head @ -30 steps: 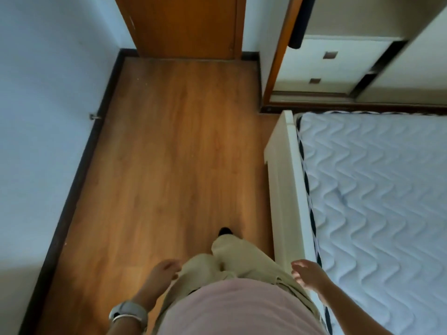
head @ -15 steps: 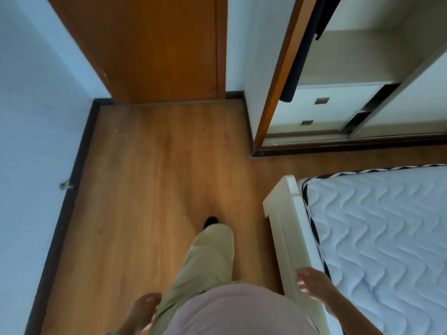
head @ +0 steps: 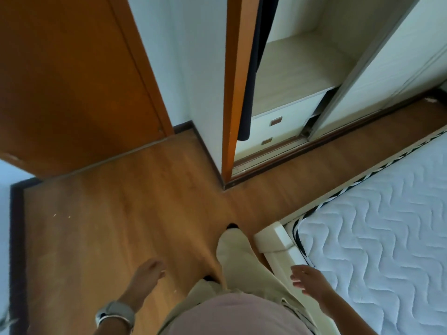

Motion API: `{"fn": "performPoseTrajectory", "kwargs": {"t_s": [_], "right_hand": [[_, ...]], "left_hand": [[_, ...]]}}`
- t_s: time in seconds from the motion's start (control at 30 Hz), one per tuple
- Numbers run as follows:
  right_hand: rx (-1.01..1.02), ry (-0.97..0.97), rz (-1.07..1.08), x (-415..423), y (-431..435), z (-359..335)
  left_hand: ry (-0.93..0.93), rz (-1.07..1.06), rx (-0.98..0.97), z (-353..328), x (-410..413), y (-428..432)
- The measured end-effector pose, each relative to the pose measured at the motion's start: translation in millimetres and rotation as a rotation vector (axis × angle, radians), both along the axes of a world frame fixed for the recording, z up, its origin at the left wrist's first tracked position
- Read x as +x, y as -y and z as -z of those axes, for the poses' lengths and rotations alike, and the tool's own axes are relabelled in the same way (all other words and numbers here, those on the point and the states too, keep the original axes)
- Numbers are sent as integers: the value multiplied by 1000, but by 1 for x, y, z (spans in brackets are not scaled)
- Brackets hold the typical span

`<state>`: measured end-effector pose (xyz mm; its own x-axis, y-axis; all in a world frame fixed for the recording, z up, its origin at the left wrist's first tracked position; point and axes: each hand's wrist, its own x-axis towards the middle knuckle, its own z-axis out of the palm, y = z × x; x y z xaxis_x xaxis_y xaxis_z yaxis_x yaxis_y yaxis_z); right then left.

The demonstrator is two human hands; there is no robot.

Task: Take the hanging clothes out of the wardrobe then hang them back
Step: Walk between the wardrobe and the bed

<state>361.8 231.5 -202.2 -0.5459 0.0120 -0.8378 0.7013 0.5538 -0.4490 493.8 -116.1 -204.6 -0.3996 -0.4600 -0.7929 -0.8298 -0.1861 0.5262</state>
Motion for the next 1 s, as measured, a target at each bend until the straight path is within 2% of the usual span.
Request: {"fn": "performPoseTrajectory", "kwargs": {"t_s": [0.13,0.23,0.53,0.63,0.7,0.83,0.9,1.0], "right_hand": [[-3,66,80,-51,8,13],[24,108,136,-82,11,19],[13,10,312,-179,21,-2],[30,-15,400,-192,22,1],[47,46,485,-193,27,3],[36,113,464,-189,29,17],[144,70,395,-192,25,20],[121,159,536,-214,23,20]], "left_hand": [[111,97,59,12,-57,5],[130,207,16,14,-97,9],[158,411,17,-1,-251,47],[189,507,37,1,-307,53],[182,578,46,0,-340,51],[130,613,33,3,-397,45],[177,663,32,7,-415,42],[183,672,35,11,-436,34]]}}
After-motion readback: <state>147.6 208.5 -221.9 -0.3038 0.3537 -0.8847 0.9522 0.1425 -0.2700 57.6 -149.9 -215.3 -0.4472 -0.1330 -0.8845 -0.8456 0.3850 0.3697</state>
